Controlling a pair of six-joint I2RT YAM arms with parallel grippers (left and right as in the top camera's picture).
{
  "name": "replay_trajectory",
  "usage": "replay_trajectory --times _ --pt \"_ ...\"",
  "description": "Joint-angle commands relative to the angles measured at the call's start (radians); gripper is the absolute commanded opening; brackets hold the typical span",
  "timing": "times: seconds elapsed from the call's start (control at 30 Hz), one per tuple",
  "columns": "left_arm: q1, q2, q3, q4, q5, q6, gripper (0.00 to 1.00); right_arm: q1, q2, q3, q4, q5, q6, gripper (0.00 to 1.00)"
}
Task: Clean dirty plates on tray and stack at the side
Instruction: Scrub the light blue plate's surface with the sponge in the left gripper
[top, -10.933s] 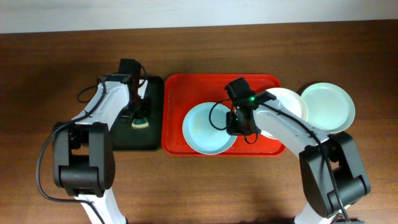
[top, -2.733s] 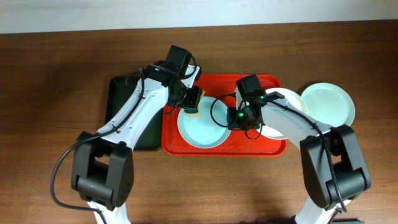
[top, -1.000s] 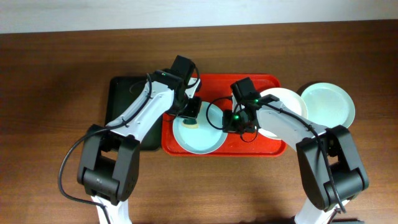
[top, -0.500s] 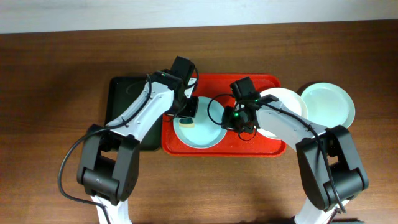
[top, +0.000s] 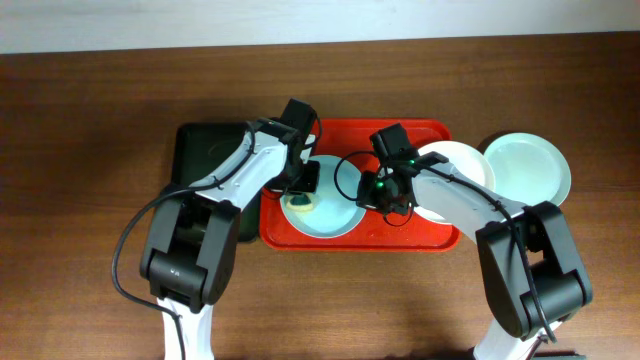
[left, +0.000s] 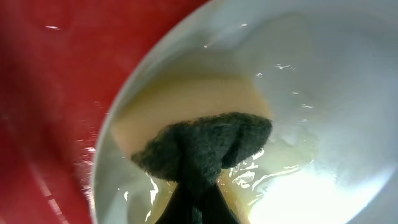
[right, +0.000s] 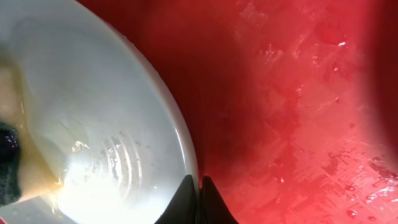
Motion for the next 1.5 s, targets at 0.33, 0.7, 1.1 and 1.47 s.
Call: replay_trajectory --times 0.33,0.7,1.1,1.47 --pt "0.063 -0.05 0.023 0.016 0.439 0.159 0.0 0.005 -0.014 -0.005 -0.006 0.027 0.005 0.04" --pt "0.076 -0.092 -0.007 -0.019 0.105 0.125 0.0 0.005 -0.014 -0.005 -0.006 0.027 0.005 0.04" --pt "0.01 -0.063 -0.2 0.225 0.089 0.026 0.0 0.006 -0.014 -0.005 -0.006 0.027 0.005 0.04" --pt "-0.005 -0.096 -0.129 0.233 0.441 0.06 0.0 0.005 -0.014 -0.005 -0.007 0.027 0.005 0.04"
